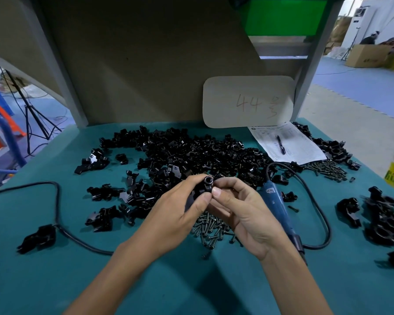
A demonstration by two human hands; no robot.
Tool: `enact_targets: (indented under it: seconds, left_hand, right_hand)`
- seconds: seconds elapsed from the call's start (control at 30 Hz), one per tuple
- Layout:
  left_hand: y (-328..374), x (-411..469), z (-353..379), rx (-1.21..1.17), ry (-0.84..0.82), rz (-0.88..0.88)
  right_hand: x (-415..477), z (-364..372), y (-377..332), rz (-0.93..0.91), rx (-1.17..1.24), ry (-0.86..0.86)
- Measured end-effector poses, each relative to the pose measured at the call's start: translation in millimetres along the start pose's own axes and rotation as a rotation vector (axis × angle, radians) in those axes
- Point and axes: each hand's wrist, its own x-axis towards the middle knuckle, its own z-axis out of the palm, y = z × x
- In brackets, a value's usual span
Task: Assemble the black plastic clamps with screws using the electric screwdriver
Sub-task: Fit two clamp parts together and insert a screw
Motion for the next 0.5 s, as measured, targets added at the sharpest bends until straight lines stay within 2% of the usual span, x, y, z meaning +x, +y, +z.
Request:
enact_targets:
  seconds: [0.07, 0.1, 0.17, 0.2, 0.27, 0.4, 0.5]
  left_hand:
    - [-19, -1, 11, -0.003, 0.017, -0.038]
    - [-29, -3, 16, 0.004, 0.027, -0.064]
    - [-51, -7, 26, 0.023, 0.038, -0.124]
    - [-62, -10, 31, 0.030, 0.042, -0.148]
    - [-79, -16, 40, 0.028, 0.045, -0.175]
    - [-93, -22, 56, 0.043, 0.066, -0.178]
    - [-95, -23, 60, 0.048, 0.100, -0.183]
  right_hand:
    - [5, -9, 13, 0.006, -0.080, 0.056]
    - [7, -14, 20, -0.016, -0.266, 0.102]
    - [9, -28, 37, -0.072, -0.909, 0.161]
    - [8, -33, 47, -0.059, -1.207, 0.129]
    - [6, -38, 67, 0.003, -1.549, 0.046]
    - [5, -35, 84, -0.106, -1.698, 0.046]
    - [6, -27, 80, -0.094, -1.745, 0.032]
